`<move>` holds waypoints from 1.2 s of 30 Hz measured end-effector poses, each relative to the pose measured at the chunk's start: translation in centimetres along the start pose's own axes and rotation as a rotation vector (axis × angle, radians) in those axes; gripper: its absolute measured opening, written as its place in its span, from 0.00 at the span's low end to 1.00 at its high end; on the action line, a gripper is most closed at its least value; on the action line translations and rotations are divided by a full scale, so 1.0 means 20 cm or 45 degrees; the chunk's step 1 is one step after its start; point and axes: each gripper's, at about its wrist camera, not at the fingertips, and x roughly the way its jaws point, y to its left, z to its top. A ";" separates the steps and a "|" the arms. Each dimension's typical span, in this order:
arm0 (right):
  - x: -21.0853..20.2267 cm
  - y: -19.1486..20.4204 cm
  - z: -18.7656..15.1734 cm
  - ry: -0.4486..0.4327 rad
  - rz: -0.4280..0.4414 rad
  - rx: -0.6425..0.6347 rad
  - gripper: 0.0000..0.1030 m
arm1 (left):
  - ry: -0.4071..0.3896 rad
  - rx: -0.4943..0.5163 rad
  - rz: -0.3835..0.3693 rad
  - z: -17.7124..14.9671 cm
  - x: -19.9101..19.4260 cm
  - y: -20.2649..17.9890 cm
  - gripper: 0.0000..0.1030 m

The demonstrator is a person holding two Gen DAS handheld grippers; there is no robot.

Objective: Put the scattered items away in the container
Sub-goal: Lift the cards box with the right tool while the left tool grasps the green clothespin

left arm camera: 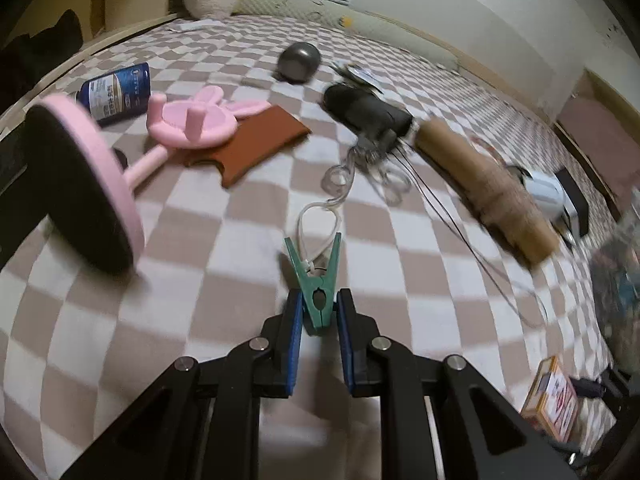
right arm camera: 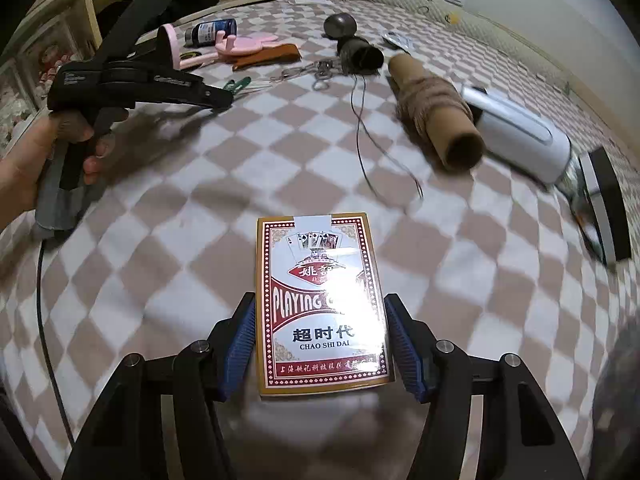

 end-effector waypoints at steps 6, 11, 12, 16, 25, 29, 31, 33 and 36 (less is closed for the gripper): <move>-0.07 0.03 -0.13 0.044 0.018 -0.002 0.61 | 0.041 0.063 -0.077 -0.15 -0.11 -0.04 0.17; -0.08 0.02 -0.16 0.032 0.033 0.038 0.61 | 0.053 0.043 -0.115 -0.21 -0.16 -0.02 0.17; -0.07 0.02 -0.15 0.031 0.033 0.047 0.61 | 0.049 0.047 -0.108 -0.21 -0.15 -0.02 0.17; -0.05 0.03 -0.12 0.030 0.017 0.048 0.61 | 0.043 0.060 -0.089 -0.20 -0.15 -0.04 0.25; 0.00 0.04 -0.07 0.038 -0.010 0.048 0.61 | 0.006 0.034 -0.007 -0.15 -0.12 -0.04 0.58; 0.01 0.03 -0.06 0.035 -0.004 0.052 0.61 | -0.006 0.000 0.004 -0.11 -0.10 -0.02 0.58; 0.01 0.03 -0.06 0.034 -0.003 0.055 0.61 | -0.007 -0.003 0.009 -0.09 -0.08 -0.02 0.58; 0.01 0.03 -0.06 0.034 0.000 0.056 0.61 | -0.001 -0.003 0.013 -0.07 -0.05 -0.03 0.58; 0.01 0.03 -0.06 0.028 0.009 0.053 0.61 | -0.002 0.012 0.026 -0.06 -0.04 -0.04 0.58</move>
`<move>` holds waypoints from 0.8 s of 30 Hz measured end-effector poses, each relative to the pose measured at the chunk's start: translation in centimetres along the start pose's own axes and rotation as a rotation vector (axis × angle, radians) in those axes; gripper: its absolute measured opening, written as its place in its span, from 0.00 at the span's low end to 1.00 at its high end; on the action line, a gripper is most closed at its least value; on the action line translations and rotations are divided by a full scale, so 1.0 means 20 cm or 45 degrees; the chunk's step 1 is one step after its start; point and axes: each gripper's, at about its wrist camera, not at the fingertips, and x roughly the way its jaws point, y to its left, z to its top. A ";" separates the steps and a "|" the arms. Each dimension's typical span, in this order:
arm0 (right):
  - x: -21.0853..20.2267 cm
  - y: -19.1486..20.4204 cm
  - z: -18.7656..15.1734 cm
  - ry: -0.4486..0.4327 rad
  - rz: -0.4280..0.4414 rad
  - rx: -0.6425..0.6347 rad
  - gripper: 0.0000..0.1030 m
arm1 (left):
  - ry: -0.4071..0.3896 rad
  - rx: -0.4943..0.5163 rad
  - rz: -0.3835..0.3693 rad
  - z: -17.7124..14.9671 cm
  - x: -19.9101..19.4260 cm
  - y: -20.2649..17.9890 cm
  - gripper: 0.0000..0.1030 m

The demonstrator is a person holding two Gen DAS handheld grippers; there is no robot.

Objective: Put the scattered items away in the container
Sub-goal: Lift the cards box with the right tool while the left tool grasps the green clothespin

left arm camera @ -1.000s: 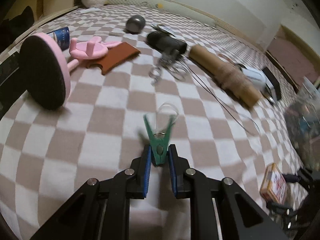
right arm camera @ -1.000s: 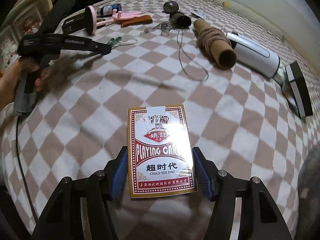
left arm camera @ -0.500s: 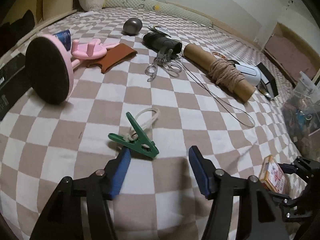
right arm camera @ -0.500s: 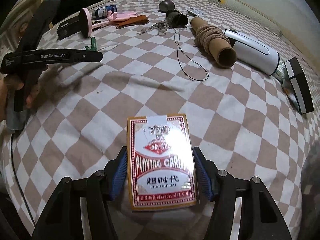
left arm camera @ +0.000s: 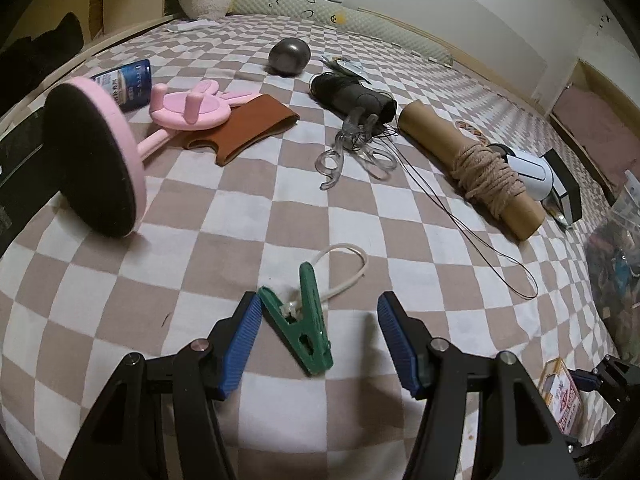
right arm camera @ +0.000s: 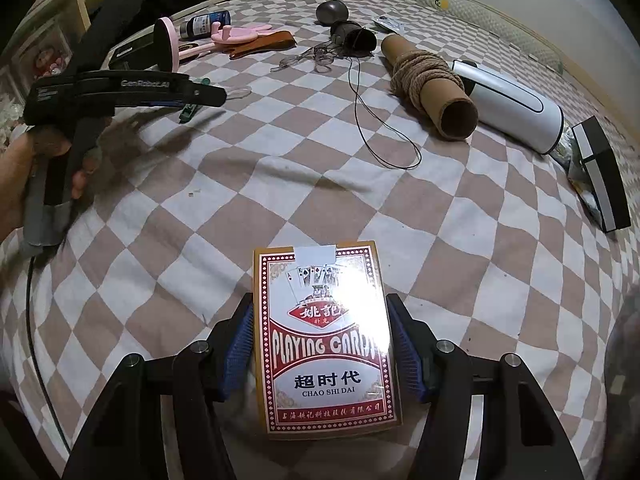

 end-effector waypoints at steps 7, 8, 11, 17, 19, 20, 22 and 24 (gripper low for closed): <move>0.01 -0.02 0.01 -0.019 0.026 0.025 0.61 | -0.006 0.017 -0.007 -0.02 -0.02 -0.01 0.58; 0.01 -0.02 0.01 -0.023 0.027 0.022 0.61 | -0.007 0.022 -0.007 -0.03 -0.02 -0.01 0.58; 0.01 -0.01 0.01 -0.034 0.020 0.010 0.61 | -0.017 0.029 -0.022 -0.04 -0.03 -0.03 0.52; 0.01 -0.01 0.01 -0.041 0.022 0.010 0.61 | -0.012 0.049 -0.012 -0.04 -0.02 -0.05 0.31; 0.01 -0.01 0.01 -0.043 0.024 0.009 0.61 | -0.011 0.070 -0.003 -0.04 -0.02 -0.07 0.29; 0.01 -0.01 0.01 -0.043 0.026 0.007 0.61 | -0.009 0.080 0.000 -0.04 -0.01 -0.08 0.24; 0.01 -0.02 0.01 -0.044 0.030 0.003 0.61 | -0.007 0.098 0.007 -0.05 -0.01 -0.09 0.24; 0.01 -0.02 0.01 -0.046 0.032 -0.004 0.60 | -0.007 0.111 0.013 -0.05 -0.01 -0.10 0.24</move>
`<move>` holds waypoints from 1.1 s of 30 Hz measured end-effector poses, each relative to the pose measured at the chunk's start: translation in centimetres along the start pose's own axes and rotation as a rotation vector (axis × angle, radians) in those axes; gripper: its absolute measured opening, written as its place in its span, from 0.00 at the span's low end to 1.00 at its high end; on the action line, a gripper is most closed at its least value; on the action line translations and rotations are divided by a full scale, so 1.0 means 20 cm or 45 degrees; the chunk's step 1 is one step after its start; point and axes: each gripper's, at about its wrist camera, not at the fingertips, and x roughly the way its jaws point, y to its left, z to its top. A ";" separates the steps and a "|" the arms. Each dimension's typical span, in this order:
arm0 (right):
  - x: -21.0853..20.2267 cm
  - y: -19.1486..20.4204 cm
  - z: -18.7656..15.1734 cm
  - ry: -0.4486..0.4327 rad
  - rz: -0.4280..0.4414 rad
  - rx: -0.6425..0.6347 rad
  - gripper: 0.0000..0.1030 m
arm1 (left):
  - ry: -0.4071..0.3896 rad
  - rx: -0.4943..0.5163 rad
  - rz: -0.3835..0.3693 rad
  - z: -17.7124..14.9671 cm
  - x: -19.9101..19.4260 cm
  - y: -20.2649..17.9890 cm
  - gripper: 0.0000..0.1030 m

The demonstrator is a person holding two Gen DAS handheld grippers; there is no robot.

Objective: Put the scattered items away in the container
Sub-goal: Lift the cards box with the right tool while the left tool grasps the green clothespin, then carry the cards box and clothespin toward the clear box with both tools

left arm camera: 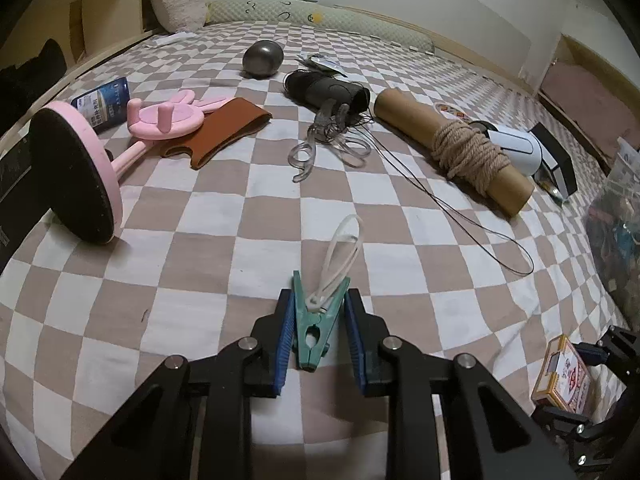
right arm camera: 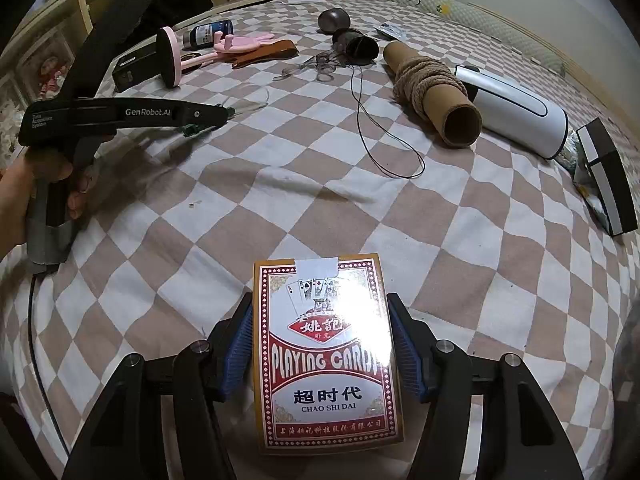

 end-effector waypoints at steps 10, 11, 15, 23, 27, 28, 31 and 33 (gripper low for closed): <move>-0.03 0.03 0.00 0.021 -0.032 -0.039 0.59 | 0.000 0.060 -0.004 -0.02 -0.03 -0.06 0.24; -0.03 0.03 0.00 0.024 -0.034 -0.038 0.59 | -0.001 0.065 -0.007 -0.03 -0.03 -0.06 0.24; -0.05 0.01 0.00 0.037 -0.017 -0.008 0.59 | 0.005 0.067 -0.022 -0.04 -0.06 -0.09 0.24; -0.13 -0.02 0.00 0.016 0.006 0.055 0.59 | 0.032 0.081 -0.045 -0.12 -0.13 -0.15 0.24; -0.19 -0.03 -0.01 -0.007 -0.007 0.079 0.59 | 0.035 0.093 -0.060 -0.18 -0.19 -0.18 0.24; -0.20 -0.03 -0.02 -0.012 -0.015 0.084 0.59 | 0.037 0.096 -0.064 -0.20 -0.20 -0.19 0.24; -0.23 -0.04 -0.03 -0.020 -0.033 0.098 0.59 | 0.041 0.112 -0.073 -0.23 -0.25 -0.22 0.24; -0.26 -0.05 -0.02 -0.033 -0.050 0.103 0.59 | 0.037 0.136 -0.069 -0.24 -0.28 -0.24 0.24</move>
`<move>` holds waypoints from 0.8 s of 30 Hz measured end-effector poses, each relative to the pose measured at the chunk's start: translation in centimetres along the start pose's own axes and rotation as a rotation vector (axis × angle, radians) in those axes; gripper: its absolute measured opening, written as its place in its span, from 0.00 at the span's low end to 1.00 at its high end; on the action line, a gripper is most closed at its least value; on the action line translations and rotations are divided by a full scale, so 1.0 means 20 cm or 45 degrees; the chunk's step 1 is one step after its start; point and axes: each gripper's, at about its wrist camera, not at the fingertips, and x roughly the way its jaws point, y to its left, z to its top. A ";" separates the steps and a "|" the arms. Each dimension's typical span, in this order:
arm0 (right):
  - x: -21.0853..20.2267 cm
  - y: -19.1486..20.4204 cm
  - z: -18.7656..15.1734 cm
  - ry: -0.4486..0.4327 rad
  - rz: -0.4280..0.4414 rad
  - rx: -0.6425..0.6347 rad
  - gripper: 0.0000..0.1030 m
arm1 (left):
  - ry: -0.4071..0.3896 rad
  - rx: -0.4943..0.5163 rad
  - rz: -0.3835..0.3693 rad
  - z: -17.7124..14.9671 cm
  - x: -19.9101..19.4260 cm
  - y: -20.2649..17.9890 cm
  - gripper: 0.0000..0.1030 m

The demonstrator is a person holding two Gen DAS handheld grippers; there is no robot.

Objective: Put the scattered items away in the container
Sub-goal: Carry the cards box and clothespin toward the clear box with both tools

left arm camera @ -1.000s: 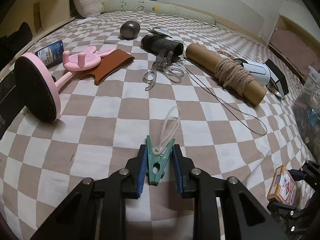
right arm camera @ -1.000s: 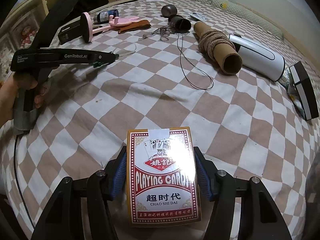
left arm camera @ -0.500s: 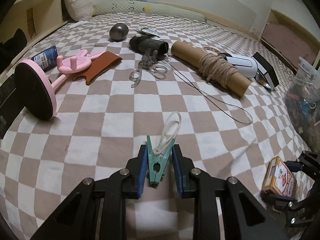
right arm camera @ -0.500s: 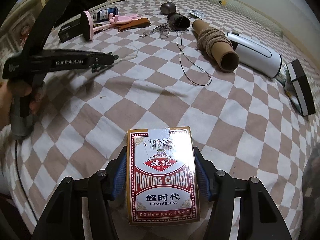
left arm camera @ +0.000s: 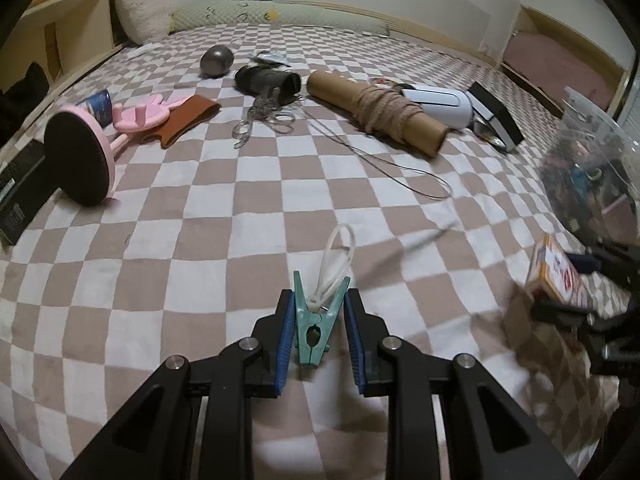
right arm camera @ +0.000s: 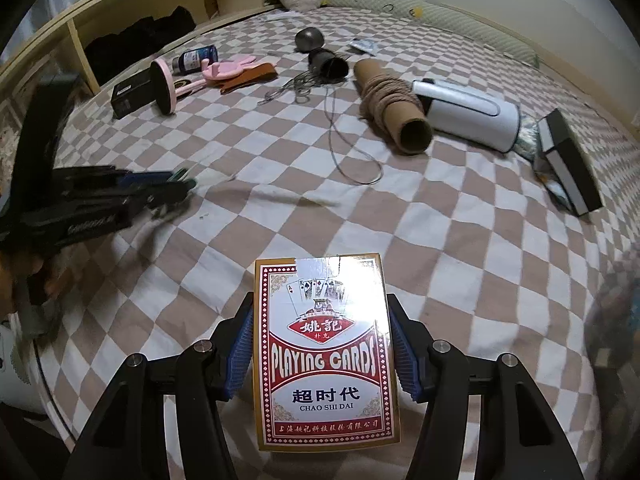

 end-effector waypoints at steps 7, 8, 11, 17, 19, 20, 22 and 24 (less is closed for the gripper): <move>-0.12 -0.08 0.03 -0.063 -0.079 0.060 0.59 | -0.032 0.096 0.012 0.05 -0.11 -0.11 0.24; -0.13 -0.09 0.03 -0.069 -0.090 0.068 0.59 | -0.040 0.103 0.008 0.06 -0.13 -0.12 0.24; -0.19 -0.12 0.04 -0.099 -0.129 0.085 0.59 | -0.052 0.121 -0.006 0.10 -0.18 -0.16 0.24; -0.32 -0.18 0.06 -0.165 -0.174 0.121 0.59 | -0.069 0.127 -0.043 0.18 -0.29 -0.23 0.24; -0.36 -0.19 0.06 -0.189 -0.182 0.127 0.59 | -0.069 0.126 -0.055 0.20 -0.32 -0.25 0.24; -0.39 -0.20 0.07 -0.200 -0.186 0.128 0.59 | -0.070 0.124 -0.061 0.21 -0.33 -0.26 0.24; -0.44 -0.21 0.08 -0.223 -0.197 0.128 0.59 | -0.077 0.129 -0.064 0.23 -0.37 -0.29 0.24; -0.50 -0.22 0.09 -0.247 -0.209 0.127 0.59 | -0.091 0.140 -0.066 0.26 -0.41 -0.32 0.24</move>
